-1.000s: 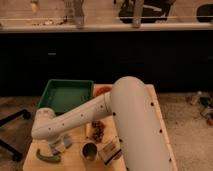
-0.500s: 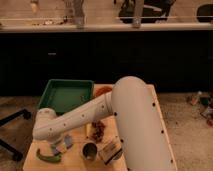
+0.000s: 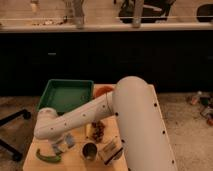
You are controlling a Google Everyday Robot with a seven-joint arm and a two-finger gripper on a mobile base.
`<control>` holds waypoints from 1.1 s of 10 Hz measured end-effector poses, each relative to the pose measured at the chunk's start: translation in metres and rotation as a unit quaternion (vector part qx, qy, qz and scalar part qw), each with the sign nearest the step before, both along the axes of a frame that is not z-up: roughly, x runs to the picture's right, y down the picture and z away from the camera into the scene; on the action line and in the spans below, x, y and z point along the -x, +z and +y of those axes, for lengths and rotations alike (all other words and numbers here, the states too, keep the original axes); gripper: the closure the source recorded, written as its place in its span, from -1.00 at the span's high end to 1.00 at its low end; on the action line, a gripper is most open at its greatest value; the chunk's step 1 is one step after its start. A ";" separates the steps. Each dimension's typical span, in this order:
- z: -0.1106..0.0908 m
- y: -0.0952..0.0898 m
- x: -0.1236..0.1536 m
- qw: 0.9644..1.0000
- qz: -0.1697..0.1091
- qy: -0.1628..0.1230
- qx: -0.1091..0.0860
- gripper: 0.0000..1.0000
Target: Wipe table surface with sponge
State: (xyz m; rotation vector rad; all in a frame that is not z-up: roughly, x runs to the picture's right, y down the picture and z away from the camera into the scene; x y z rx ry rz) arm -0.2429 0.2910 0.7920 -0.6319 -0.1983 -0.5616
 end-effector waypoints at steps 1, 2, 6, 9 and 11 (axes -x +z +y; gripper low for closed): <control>-0.008 0.005 -0.001 1.000 0.002 -0.002 -0.004 -1.00; -0.018 0.009 0.003 1.000 0.001 -0.010 -0.009 -1.00; -0.025 0.001 0.026 0.999 -0.016 -0.038 -0.020 -1.00; 0.000 -0.022 0.027 0.998 -0.017 -0.049 -0.019 -1.00; 0.002 -0.020 0.002 0.999 -0.003 -0.036 -0.015 -1.00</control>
